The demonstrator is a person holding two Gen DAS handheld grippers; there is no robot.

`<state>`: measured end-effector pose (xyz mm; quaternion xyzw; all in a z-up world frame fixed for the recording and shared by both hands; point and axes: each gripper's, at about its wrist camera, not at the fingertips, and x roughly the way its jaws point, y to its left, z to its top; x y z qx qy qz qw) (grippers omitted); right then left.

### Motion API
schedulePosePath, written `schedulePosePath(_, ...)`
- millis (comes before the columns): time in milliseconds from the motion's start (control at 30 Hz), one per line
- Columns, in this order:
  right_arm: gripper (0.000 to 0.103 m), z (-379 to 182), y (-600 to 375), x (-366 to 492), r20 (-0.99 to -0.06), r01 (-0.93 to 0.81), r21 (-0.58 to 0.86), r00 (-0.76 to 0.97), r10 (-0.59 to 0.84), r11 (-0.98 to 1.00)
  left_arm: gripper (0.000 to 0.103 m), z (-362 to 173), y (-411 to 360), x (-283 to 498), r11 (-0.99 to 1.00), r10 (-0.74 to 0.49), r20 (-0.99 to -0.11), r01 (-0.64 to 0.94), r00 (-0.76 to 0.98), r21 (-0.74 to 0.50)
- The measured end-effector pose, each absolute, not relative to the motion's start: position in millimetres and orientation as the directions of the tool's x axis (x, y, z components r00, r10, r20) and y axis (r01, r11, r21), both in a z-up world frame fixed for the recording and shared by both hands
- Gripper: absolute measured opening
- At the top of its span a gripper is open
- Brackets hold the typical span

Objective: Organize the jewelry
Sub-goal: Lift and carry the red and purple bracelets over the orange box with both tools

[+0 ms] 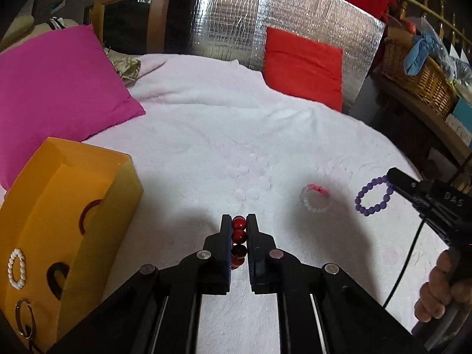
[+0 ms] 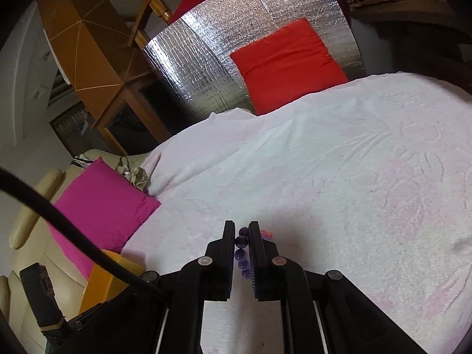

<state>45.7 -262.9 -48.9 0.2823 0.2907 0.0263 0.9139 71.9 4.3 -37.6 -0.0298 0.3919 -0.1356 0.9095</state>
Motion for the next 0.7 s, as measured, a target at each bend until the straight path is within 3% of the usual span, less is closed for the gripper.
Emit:
schedulePosePath(367, 0.01, -44, -229, 48, -0.491, 0.027, 0.546, 0.82, 0.294, 0.837, 0.01, -4, 47, 50, 0.961, -0.27, -0.639, 0.157, 0.721, -0.229)
schedulePosePath(700, 0.01, -26, -157, 48, -0.45, -0.133, 0.547, 0.786, 0.424, 0.826, 0.009, 11, 127, 47, 0.978, -0.065, -0.598, -0.067, 0.799, -0.195)
